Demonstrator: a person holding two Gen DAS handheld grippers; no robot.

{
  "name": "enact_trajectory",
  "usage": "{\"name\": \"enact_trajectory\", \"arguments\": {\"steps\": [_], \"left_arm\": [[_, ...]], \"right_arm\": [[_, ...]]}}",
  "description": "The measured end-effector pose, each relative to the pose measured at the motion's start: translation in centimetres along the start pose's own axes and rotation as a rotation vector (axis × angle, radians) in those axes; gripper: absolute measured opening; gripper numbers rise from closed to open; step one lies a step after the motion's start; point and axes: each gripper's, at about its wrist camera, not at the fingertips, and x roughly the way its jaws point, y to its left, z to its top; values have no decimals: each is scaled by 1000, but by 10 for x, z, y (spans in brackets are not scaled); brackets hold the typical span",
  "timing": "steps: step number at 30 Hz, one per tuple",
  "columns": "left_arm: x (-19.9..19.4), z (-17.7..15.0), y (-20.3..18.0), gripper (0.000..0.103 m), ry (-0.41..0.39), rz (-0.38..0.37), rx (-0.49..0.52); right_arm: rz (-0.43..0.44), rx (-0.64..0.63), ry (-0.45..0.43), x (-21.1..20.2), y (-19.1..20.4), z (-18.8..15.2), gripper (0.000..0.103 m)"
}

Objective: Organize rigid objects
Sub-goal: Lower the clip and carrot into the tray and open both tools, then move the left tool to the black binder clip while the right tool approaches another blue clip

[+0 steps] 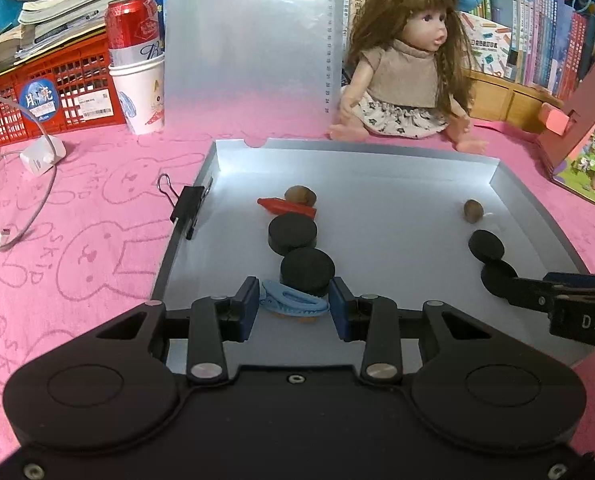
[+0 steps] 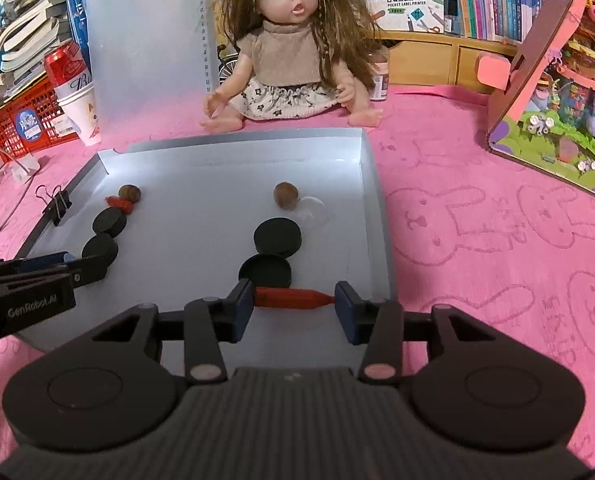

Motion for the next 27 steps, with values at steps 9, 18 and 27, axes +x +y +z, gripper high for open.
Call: {"name": "enact_trajectory", "arguments": {"steps": [9,18,27], "left_arm": [[-7,-2,-5,40,-13,-7,22],[-21,-3,-8,51,-39,-17,38],[-48,-11,-14,56,-79,-47,72]], "right_arm": [[38,18,-19,-5,-5,-2,67],[50,-13,-57,-17,-2,-4,76],[86,-44,-127,-41,-3,-12,85]]}}
